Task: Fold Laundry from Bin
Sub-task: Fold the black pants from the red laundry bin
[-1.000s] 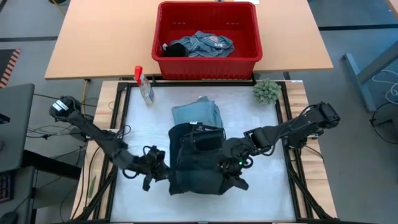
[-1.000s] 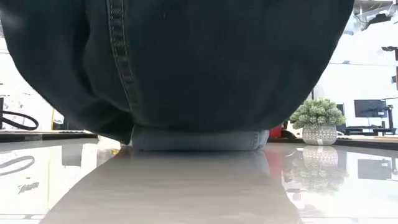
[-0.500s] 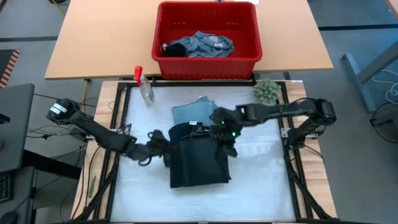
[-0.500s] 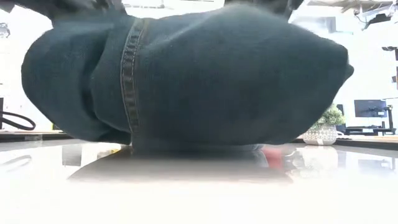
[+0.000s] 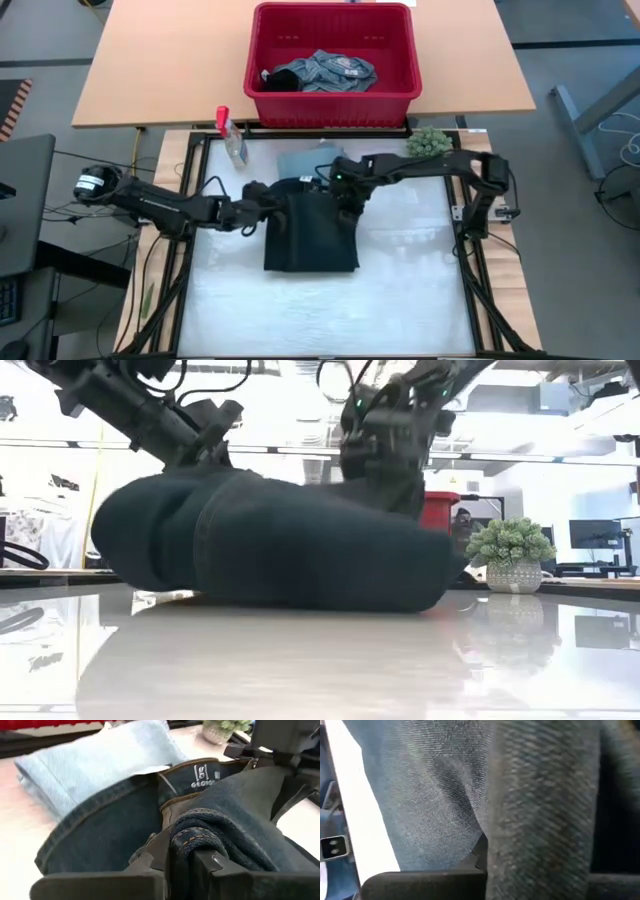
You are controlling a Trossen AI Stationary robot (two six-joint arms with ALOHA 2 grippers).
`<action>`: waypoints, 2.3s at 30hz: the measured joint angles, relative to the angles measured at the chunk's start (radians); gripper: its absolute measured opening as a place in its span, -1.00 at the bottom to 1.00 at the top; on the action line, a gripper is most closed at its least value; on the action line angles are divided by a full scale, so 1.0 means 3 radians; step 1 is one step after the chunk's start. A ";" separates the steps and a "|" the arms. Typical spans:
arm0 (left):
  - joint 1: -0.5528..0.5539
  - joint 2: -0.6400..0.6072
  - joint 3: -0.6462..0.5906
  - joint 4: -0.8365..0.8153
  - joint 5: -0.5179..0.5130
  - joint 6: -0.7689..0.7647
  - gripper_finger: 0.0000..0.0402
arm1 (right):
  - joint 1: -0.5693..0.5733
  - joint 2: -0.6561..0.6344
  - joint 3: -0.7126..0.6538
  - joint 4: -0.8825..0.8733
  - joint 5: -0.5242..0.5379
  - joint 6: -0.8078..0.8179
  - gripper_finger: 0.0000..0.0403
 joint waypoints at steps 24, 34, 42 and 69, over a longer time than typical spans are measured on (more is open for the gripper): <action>-0.0099 -0.1438 0.0000 -0.0254 0.0409 0.0241 0.00 | -0.0058 0.0036 -0.0005 -0.0057 -0.0053 0.0019 -0.78; -0.0180 -0.0098 0.0492 0.0682 0.0945 0.1301 0.00 | -0.0066 0.0036 -0.0004 -0.0041 -0.0057 0.0043 -0.78; -0.0082 0.0982 0.2061 -0.1506 0.0865 0.2131 0.07 | -0.0062 0.0036 -0.0001 -0.0054 -0.0076 0.0102 -0.77; 0.0787 0.1743 0.2838 -0.3195 0.1821 0.2245 -0.30 | -0.0070 0.0020 -0.0003 -0.0165 -0.0068 -0.0133 -0.64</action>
